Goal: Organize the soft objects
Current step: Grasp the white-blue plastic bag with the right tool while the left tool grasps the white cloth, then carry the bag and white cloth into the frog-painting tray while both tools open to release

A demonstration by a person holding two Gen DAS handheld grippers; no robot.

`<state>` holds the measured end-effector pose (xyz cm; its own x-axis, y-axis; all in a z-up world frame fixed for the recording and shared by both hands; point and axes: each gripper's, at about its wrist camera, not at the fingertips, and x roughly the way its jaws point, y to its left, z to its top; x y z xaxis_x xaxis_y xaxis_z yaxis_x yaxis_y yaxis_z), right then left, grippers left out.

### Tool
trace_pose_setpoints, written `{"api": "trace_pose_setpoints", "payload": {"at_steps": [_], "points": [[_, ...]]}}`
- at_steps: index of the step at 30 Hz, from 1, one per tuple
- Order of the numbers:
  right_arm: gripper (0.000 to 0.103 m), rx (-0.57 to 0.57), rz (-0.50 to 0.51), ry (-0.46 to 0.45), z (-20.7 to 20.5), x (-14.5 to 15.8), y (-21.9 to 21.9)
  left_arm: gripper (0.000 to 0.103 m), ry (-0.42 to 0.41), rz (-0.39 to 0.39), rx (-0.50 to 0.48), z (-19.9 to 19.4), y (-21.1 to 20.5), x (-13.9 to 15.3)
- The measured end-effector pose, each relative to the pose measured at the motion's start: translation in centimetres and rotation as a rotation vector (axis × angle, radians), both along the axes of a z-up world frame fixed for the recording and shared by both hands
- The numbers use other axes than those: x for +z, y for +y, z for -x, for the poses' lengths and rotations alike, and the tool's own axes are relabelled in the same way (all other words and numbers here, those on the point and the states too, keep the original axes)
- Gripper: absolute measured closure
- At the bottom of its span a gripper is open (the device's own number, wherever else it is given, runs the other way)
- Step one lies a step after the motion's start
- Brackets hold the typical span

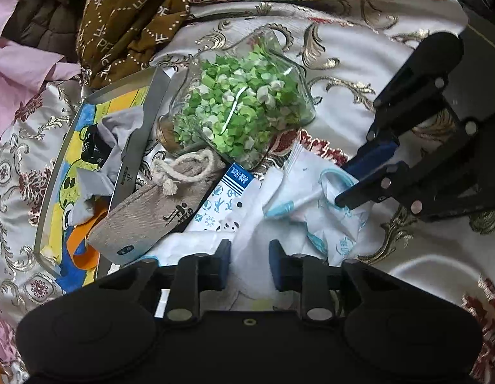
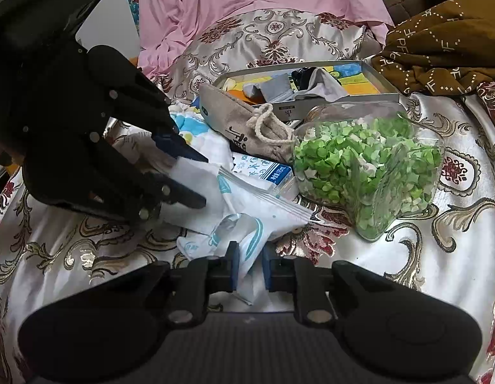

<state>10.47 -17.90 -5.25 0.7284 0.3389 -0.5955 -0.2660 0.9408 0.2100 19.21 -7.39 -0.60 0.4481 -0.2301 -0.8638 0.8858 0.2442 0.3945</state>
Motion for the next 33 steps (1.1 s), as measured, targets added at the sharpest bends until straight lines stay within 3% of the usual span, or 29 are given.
{"api": "trace_pose_setpoints", "payload": {"at_steps": [2,15,28,33], "points": [[0.091,-0.001,0.007,-0.005,0.1,0.1,0.1,0.087,0.017,0.015,0.010,0.1,0.1,0.2],[0.098,-0.032,0.087,-0.058,1.1,1.4,0.1,0.094,-0.007,0.078,0.115,2.2,1.3,0.9],[0.098,-0.080,0.103,-0.112,2.8,3.7,-1.1,0.094,0.074,0.229,0.395,3.0,3.2,2.8],[0.098,-0.092,0.087,-0.135,3.6,4.6,-1.9,0.095,0.070,0.330,0.513,4.2,4.2,4.1]]}}
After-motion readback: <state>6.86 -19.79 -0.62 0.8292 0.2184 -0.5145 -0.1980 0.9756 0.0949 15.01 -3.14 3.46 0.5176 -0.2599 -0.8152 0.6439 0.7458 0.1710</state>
